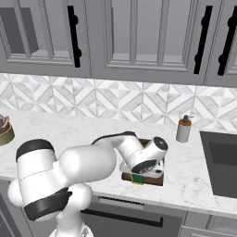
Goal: Pick up the sponge from the counter and clean the cutting board by briefly scrubbing or pressing down on the cutting board. Once finished, release the sponge.
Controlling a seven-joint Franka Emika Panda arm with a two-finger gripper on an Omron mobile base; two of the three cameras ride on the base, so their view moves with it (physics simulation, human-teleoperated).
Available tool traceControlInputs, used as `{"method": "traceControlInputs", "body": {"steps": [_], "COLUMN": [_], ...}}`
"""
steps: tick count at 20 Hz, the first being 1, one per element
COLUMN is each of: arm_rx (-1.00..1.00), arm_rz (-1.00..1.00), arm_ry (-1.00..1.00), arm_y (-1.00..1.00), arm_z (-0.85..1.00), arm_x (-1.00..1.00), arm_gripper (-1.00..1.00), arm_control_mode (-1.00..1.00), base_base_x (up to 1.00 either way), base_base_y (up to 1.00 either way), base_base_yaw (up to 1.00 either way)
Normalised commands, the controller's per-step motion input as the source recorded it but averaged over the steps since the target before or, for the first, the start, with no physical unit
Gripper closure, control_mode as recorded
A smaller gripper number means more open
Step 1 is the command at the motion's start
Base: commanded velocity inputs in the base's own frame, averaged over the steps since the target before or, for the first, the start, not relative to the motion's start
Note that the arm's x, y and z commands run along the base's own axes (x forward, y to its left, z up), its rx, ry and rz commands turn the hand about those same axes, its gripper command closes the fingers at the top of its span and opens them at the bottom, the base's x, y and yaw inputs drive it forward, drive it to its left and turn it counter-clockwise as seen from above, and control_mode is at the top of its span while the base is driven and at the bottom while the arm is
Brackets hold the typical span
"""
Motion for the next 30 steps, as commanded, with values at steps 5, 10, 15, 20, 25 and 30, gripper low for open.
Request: {"method": "traceControlInputs", "body": {"steps": [5, 10, 15, 20, 25, 30], "arm_rx": [0.0, 0.0, 0.0, 0.0, 0.0, 0.0], "arm_rz": [-0.02, 0.0, 0.0, 0.0, 0.0, 0.0], "arm_ry": [0.01, 0.0, -0.01, 0.0, 0.0, 0.0], "arm_y": [0.17, 0.15, 0.0, 0.0, 0.0, 0.0], "arm_z": [0.0, -0.02, -0.17, -0.07, 0.07, 0.06], "arm_x": [0.02, 0.24, 0.41, 0.38, 0.37, 0.34], "arm_gripper": [1.0, 1.0, 1.0, 1.0, 1.0, 1.0], "arm_control_mode": [-1.0, -1.0, -1.0, -1.0, -1.0, -1.0], "base_base_x": [0.0, 0.0, 0.0, 0.0, 0.0, 0.0], "base_base_y": [0.0, 0.0, 0.0, 0.0, 0.0, 0.0], "base_base_yaw": [0.0, 0.0, 0.0, 0.0, 0.0, 0.0]}}
